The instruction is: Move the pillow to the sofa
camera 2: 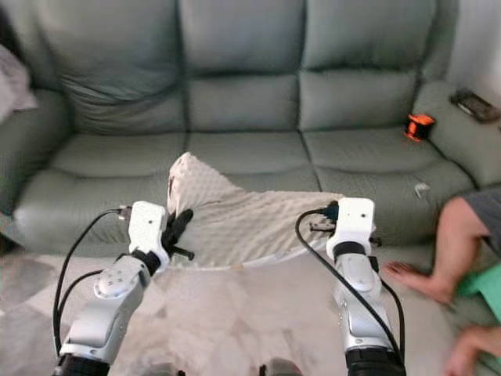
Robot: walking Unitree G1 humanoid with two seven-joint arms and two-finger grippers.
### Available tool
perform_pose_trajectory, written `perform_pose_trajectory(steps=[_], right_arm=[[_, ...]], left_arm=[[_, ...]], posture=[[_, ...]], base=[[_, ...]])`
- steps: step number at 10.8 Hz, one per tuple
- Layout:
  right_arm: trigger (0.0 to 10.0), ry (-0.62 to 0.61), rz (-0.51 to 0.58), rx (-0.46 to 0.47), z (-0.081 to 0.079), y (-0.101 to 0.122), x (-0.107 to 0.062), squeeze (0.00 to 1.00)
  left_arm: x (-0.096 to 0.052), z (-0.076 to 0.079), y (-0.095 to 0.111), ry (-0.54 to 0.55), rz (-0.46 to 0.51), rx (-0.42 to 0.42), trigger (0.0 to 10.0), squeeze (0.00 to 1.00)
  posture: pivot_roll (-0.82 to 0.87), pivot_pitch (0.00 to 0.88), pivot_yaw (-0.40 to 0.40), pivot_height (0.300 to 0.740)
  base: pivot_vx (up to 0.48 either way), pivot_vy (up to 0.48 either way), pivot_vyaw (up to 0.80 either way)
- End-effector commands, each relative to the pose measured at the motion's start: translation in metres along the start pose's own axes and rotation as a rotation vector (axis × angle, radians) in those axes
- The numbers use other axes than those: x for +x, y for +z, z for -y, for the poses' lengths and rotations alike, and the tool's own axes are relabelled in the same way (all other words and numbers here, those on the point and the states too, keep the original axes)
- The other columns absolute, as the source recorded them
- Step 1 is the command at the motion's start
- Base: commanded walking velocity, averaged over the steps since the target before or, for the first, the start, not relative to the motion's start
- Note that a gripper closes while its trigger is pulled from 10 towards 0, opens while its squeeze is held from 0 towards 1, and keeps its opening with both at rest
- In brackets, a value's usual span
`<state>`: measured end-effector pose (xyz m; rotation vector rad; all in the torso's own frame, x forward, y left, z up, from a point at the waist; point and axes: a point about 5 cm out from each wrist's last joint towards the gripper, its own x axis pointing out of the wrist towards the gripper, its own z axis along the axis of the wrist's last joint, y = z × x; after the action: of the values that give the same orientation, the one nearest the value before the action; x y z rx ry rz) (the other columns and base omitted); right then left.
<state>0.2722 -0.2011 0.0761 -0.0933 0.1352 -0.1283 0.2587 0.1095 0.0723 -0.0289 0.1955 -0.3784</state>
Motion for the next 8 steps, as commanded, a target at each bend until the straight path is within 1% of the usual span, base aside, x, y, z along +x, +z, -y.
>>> perform_pose_trajectory(steps=[1, 3, 6, 7, 8], right_arm=[[10.0, -0.005, 0.026, -0.002, 0.0006, 0.0078, 0.0022, 0.00], [10.0, -0.005, 0.026, -0.005, 0.0007, 0.0079, 0.0019, 0.00], [10.0, 0.000, 0.026, -0.007, 0.0005, 0.0080, 0.0023, 0.00], [10.0, 0.002, 0.028, -0.004, 0.0001, 0.0086, 0.0027, 0.00], [10.0, 0.004, 0.029, -0.001, -0.0007, 0.0085, 0.0021, 0.00]], left_arm=[[0.0013, 0.0044, 0.0079, -0.031, 0.041, -0.003, 10.0, 0.00], [0.0019, 0.0047, 0.0083, -0.033, 0.041, -0.002, 10.0, 0.00], [0.0024, 0.0051, 0.0076, -0.027, 0.038, -0.003, 10.0, 0.00], [0.0028, 0.0042, 0.0068, -0.004, 0.034, 0.002, 10.0, 0.00], [0.0038, 0.0037, 0.0067, 0.008, 0.033, 0.010, 10.0, 0.00]], posture=[[-0.05, 0.000, 0.005, 0.740], [-0.06, 0.000, 0.007, 0.740], [-0.06, 0.000, 0.005, 0.740], [-0.06, 0.000, 0.006, 0.740], [-0.06, 0.000, 0.009, 0.740]], base=[[0.480, 0.000, -0.80], [0.480, 0.000, -0.80], [0.477, 0.000, -0.60], [0.000, 0.000, -0.48], [0.000, 0.000, 0.00]])
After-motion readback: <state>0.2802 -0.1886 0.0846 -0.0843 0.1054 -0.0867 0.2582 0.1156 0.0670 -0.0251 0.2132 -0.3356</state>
